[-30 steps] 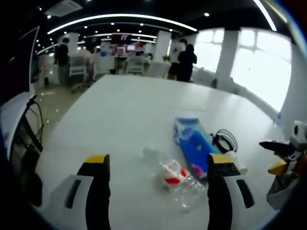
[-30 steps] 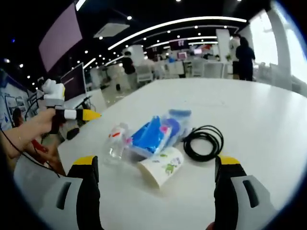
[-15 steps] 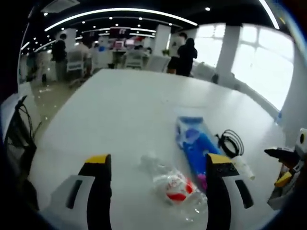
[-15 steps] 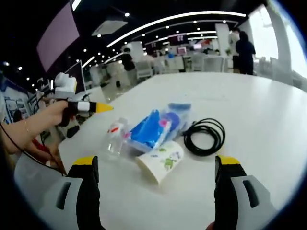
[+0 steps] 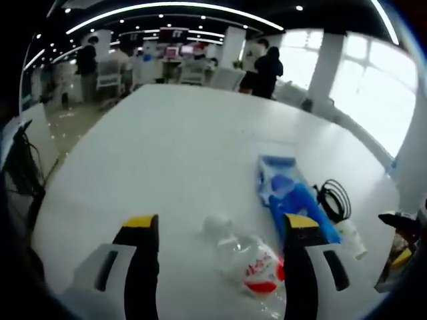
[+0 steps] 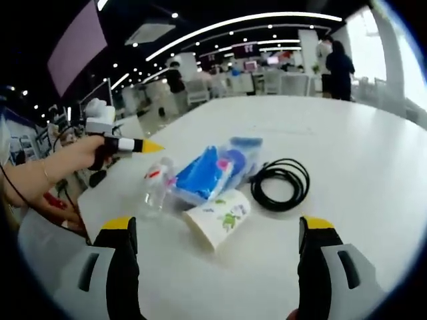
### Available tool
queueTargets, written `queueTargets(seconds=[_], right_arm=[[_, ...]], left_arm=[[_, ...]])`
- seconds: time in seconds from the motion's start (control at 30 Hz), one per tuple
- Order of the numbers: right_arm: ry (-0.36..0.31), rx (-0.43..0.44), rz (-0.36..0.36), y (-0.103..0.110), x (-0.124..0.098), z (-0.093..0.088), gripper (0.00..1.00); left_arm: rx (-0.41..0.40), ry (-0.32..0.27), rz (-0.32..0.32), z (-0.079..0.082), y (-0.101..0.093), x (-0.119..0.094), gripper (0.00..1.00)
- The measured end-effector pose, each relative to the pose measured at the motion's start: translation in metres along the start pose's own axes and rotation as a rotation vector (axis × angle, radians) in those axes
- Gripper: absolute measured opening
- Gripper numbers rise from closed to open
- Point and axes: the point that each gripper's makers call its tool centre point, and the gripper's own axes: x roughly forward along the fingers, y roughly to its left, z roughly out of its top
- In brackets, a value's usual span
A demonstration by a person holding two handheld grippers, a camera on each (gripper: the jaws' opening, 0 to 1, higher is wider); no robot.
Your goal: Arrange the tabletop items into an orderly group along one side of the table until the central work area is clear of visible clutter.
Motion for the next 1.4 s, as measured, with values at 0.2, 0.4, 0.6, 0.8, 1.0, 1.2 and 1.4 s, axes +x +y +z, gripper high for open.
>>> queueTargets(seconds=[0.2,0.4,0.6,0.8,1.0,1.2,1.4], right_arm=[[0.006,0.000,-0.002,0.000,0.000,-0.002,1.00],[0.027,-0.019,-0.005,0.002,0.001,-0.006,1.00],[0.030,-0.022,0.002,0.004,0.002,-0.007,1.00],[0.038,-0.031,0.006,0.006,0.003,-0.008,1.00],[0.048,-0.044,0.007,0.007,0.004,-0.010,1.00],[0.047,-0.052,0.010,0.008,0.004,-0.009,1.00],[0.060,-0.076,0.005,0.008,0.004,-0.012,1.00]], left_arm=[[-0.046,0.016,0.015,0.000,-0.001,0.007,0.70],[-0.080,0.049,0.017,-0.011,-0.009,0.007,0.67],[-0.124,0.069,0.031,-0.021,-0.014,0.004,0.64],[-0.179,0.107,0.038,-0.030,-0.020,0.000,0.63],[-0.224,0.144,0.065,-0.039,-0.021,-0.002,0.61],[-0.288,0.183,0.104,-0.048,-0.019,-0.003,0.55],[-0.344,0.198,0.121,-0.046,-0.024,-0.005,0.55]])
